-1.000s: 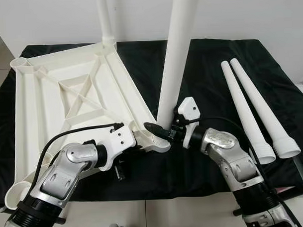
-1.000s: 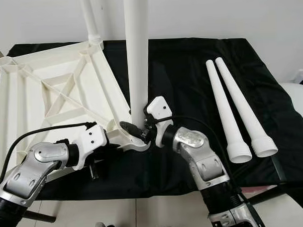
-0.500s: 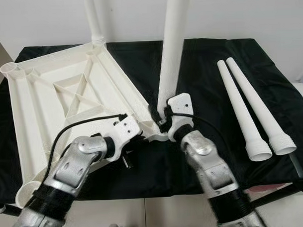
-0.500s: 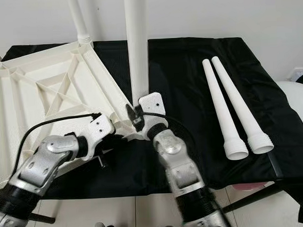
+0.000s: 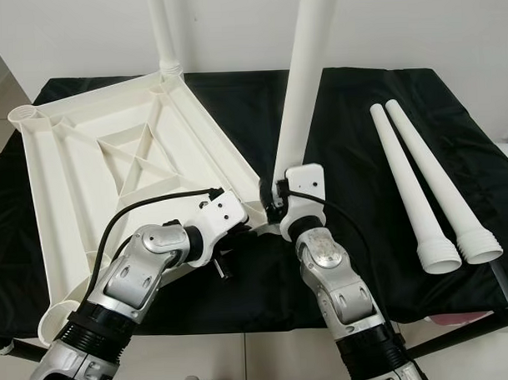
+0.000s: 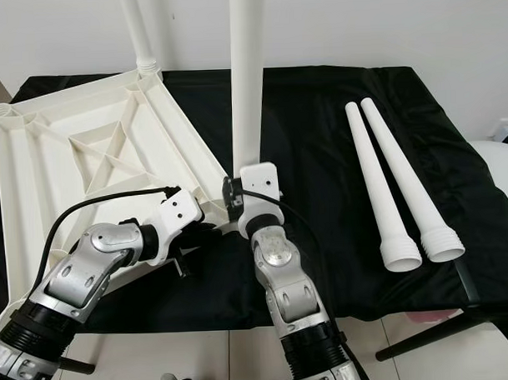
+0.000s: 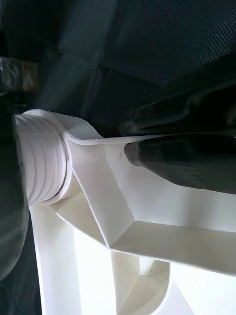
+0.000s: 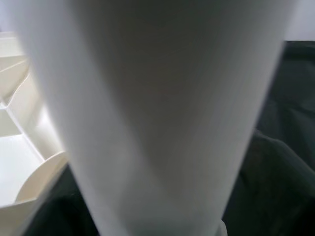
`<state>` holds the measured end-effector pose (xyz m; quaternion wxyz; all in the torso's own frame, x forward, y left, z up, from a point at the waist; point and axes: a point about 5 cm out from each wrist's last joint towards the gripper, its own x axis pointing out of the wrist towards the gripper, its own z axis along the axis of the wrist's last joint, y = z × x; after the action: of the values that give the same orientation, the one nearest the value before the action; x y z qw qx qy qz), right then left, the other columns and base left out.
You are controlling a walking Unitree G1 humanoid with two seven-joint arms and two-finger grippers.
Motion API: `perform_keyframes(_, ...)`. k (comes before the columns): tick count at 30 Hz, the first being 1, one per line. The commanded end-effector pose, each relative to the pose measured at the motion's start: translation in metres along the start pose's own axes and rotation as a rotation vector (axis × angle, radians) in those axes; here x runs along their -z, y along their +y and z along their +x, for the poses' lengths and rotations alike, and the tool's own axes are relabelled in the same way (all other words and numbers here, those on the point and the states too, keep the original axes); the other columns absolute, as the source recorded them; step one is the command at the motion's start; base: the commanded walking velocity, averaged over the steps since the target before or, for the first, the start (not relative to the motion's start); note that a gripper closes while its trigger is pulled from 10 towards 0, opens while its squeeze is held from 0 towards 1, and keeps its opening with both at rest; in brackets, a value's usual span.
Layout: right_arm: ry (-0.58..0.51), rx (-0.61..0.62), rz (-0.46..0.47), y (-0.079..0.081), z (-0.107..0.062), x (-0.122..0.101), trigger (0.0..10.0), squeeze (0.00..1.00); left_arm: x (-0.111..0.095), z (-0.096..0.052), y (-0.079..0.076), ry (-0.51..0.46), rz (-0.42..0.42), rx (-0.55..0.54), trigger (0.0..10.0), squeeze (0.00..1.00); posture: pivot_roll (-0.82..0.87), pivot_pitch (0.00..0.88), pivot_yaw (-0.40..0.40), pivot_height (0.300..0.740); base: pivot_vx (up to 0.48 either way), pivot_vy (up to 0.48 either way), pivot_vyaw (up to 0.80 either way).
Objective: Building children table
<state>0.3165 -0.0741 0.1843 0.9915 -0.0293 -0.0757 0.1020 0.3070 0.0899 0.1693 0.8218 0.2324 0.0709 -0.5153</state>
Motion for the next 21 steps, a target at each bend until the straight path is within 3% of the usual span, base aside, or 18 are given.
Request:
perform_keyframes(1, -0.01, -0.099, 0.028, -0.004, -0.001, -0.002, 10.0, 0.0, -0.017, -0.005, -0.008, -0.107, 0.052, 0.057, 0.0, 0.0, 0.02, 0.157, -0.007, 0.74, 0.0, 0.0, 0.0)
perform_keyframes(4, -0.051, -0.17, 0.029, -0.003, -0.002, -0.011, 10.0, 0.0, -0.015, -0.007, -0.009, -0.103, 0.056, 0.07, 0.0, 0.0, 0.02, 0.156, -0.006, 0.74, 0.0, 0.0, 0.0)
perform_keyframes(6, -0.107, -0.34, -0.006, -0.005, -0.007, -0.027, 10.0, 0.0, -0.012, -0.014, -0.014, -0.089, 0.072, 0.102, 0.0, 0.0, 0.02, 0.156, -0.003, 0.74, 0.0, 0.0, 0.0)
perform_keyframes(7, -0.107, -0.34, -0.006, -0.005, -0.007, -0.027, 10.0, 0.0, -0.012, -0.014, -0.014, -0.089, 0.072, 0.102, 0.0, 0.0, 0.02, 0.156, -0.003, 0.74, 0.0, 0.0, 0.0)
perform_keyframes(9, -0.117, -0.513, -0.097, -0.01, -0.015, -0.034, 10.0, 0.0, -0.01, -0.025, -0.019, -0.073, 0.095, 0.15, 0.0, 0.0, 0.02, 0.154, -0.002, 0.74, 0.0, 0.0, 0.0)
perform_keyframes(15, -0.057, -0.705, -0.185, -0.015, -0.024, -0.03, 10.0, 0.0, -0.005, -0.043, -0.026, -0.034, 0.136, 0.215, 0.0, 0.0, 0.03, 0.159, -0.005, 0.74, 0.0, 0.0, 0.0)
perform_keyframes(21, -0.027, -0.758, -0.186, -0.014, -0.026, -0.024, 10.0, 0.0, -0.005, -0.048, -0.029, -0.037, 0.139, 0.236, 0.0, 0.0, 0.04, 0.158, -0.011, 0.74, 0.0, 0.0, 0.0)
